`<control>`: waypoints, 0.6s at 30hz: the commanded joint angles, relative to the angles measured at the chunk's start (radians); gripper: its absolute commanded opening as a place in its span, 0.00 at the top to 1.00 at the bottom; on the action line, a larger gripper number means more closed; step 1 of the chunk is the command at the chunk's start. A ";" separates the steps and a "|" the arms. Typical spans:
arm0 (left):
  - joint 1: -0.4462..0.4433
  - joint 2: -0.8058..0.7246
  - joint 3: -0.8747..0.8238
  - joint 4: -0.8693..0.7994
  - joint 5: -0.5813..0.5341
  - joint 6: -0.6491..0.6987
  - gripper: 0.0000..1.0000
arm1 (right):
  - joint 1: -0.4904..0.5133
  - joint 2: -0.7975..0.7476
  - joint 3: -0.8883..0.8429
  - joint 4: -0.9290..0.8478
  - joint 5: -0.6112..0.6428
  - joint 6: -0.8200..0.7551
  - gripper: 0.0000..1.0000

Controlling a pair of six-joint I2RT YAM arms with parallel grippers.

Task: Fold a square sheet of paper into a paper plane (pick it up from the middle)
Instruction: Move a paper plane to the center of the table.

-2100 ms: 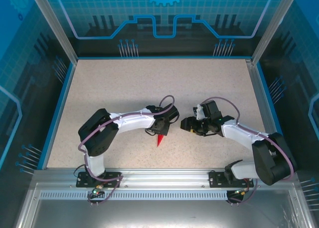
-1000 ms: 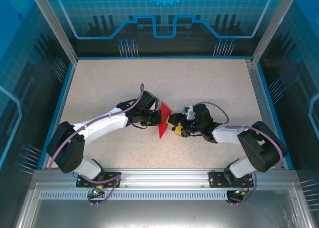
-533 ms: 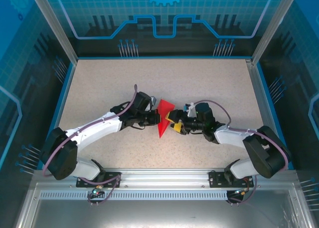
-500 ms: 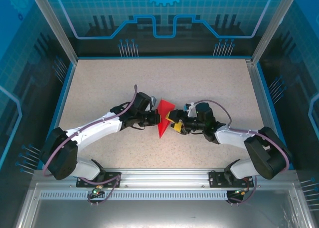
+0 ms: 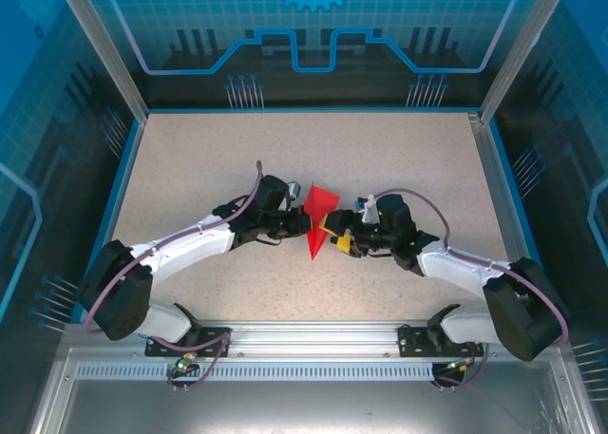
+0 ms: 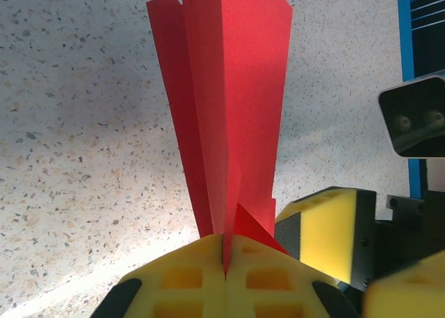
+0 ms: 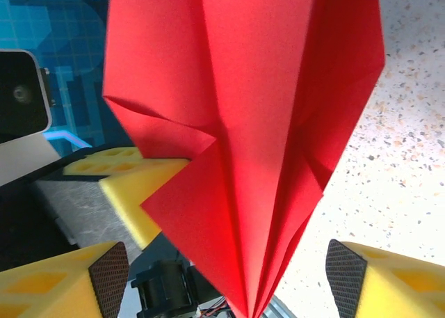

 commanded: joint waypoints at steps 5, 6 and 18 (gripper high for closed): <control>0.008 0.016 -0.012 0.020 0.024 -0.003 1.00 | 0.001 0.033 0.037 0.047 -0.031 0.017 0.22; 0.008 0.019 -0.012 0.020 0.024 -0.002 1.00 | 0.001 0.038 0.035 0.059 -0.035 0.024 0.23; 0.007 0.028 -0.005 0.015 0.028 0.002 1.00 | 0.006 0.059 0.034 0.079 -0.039 0.033 0.24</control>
